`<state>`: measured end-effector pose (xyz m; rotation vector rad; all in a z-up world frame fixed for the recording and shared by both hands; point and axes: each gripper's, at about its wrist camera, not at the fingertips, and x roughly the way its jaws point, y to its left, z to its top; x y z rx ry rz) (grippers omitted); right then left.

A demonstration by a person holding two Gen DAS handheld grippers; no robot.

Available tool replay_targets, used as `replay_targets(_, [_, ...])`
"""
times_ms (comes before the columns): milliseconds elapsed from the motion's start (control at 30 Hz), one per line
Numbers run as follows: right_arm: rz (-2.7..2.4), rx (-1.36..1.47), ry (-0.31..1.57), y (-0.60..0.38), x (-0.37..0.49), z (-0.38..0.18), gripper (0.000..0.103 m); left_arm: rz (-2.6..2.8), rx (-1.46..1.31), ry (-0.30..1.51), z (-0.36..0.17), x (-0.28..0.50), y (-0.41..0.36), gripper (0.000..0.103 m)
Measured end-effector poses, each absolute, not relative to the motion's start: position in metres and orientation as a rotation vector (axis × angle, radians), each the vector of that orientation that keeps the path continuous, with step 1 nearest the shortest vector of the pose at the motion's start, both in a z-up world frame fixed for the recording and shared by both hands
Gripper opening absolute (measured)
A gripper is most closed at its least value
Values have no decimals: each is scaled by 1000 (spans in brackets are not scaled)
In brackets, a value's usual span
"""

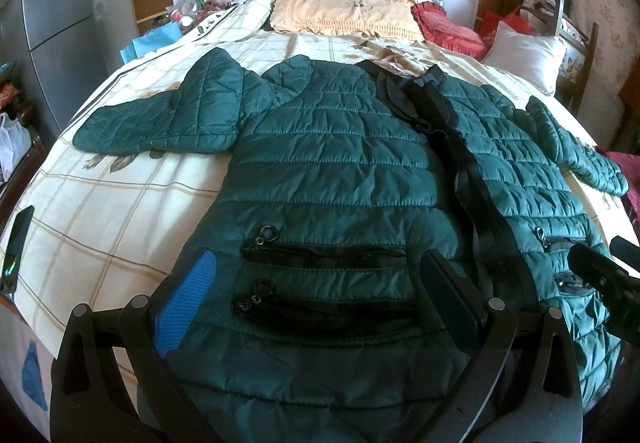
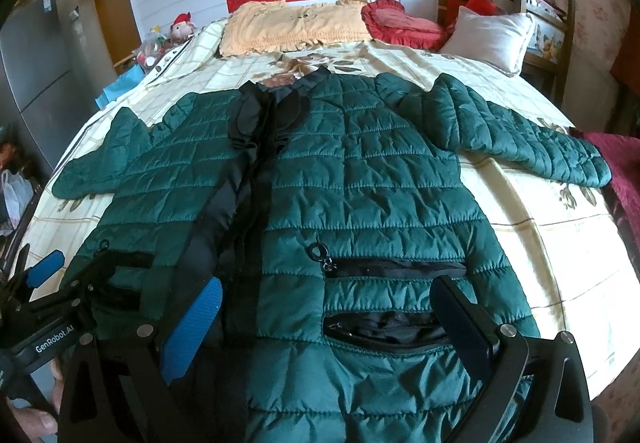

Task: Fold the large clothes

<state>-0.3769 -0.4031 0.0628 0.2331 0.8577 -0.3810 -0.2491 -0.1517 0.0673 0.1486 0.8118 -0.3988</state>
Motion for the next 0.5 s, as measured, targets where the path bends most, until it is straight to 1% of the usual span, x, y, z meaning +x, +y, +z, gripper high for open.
replay_targets(500, [-382, 232, 864, -403, -373, 61, 103, -398, 148, 813, 67, -249, -152, 102])
